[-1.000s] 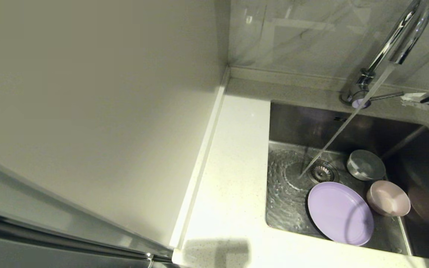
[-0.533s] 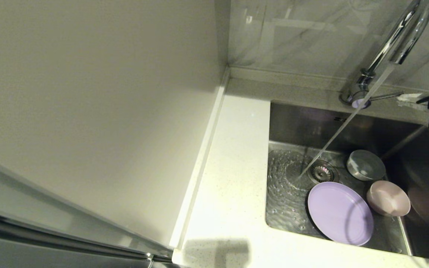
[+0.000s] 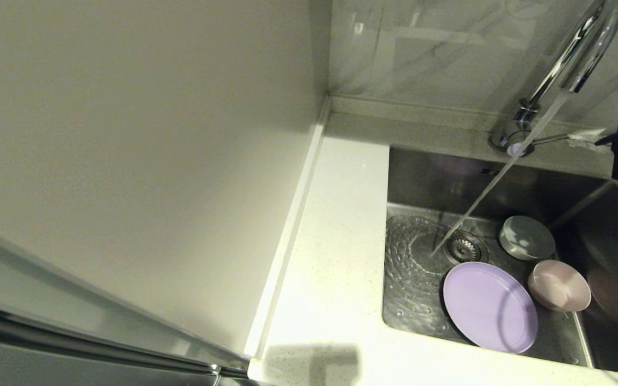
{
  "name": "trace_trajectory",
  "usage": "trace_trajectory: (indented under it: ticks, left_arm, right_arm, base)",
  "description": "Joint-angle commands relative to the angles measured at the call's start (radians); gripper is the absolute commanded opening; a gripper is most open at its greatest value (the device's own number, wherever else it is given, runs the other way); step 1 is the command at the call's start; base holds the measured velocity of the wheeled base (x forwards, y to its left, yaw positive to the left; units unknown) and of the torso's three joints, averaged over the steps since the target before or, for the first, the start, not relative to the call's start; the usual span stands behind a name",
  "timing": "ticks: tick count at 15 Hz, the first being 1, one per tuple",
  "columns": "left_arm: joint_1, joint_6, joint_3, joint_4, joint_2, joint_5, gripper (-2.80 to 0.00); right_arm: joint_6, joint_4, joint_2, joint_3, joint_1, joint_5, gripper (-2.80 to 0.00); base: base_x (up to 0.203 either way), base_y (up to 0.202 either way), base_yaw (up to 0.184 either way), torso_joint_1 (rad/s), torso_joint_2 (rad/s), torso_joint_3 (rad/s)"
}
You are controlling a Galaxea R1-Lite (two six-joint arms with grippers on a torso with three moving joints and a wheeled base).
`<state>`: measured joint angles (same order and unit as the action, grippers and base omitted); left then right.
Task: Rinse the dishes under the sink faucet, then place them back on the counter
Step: Turn off the faucet
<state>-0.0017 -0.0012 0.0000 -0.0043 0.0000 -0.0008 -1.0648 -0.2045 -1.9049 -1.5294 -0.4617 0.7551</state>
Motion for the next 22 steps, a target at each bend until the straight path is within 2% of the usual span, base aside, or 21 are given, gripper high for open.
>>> trace_trajectory:
  ticks: [1,10,15,18,19,20,22]
  left_arm:
    - [0.0,0.0,0.003,0.0,0.0,0.001,-2.8]
    - [0.0,0.0,0.003,0.0,0.0,0.001,-2.8]
    - [0.0,0.0,0.003,0.0,0.0,0.0,-2.8]
    - [0.0,0.0,0.003,0.0,-0.001,-0.001,-2.8]
    - [0.0,0.0,0.003,0.0,0.0,-0.001,-2.8]
    - [0.0,0.0,0.003,0.0,0.0,0.001,-2.8]
    - [0.0,0.0,0.003,0.0,0.0,-0.001,-2.8]
  right_arm:
    - [-0.007,-0.031,-0.023,-0.009,0.001,0.006,-2.8]
    - [-0.021,-0.092,-0.025,-0.03,0.0,0.046,-2.8]
    - [-0.013,-0.09,0.08,0.03,-0.016,0.042,-2.8]
    - [0.01,-0.078,0.168,0.071,-0.066,0.038,-2.8]
    - [0.062,-0.038,0.203,0.087,-0.084,0.037,-2.8]
    - [0.157,0.036,0.233,0.108,-0.101,0.036,-2.8]
    - [0.43,0.221,0.31,0.19,-0.135,-0.006,-2.8]
  base:
    - [0.0,0.0,0.0,0.0,0.0,0.0]
    - [0.0,0.0,0.0,0.0,0.0,0.0]
    - [0.0,0.0,0.0,0.0,0.0,0.0]
    - [0.0,0.0,0.0,0.0,0.0,0.0]
    - [0.0,0.0,0.0,0.0,0.0,0.0]
    - [0.0,0.0,0.0,0.0,0.0,0.0]
    - [0.0,0.0,0.0,0.0,0.0,0.0]
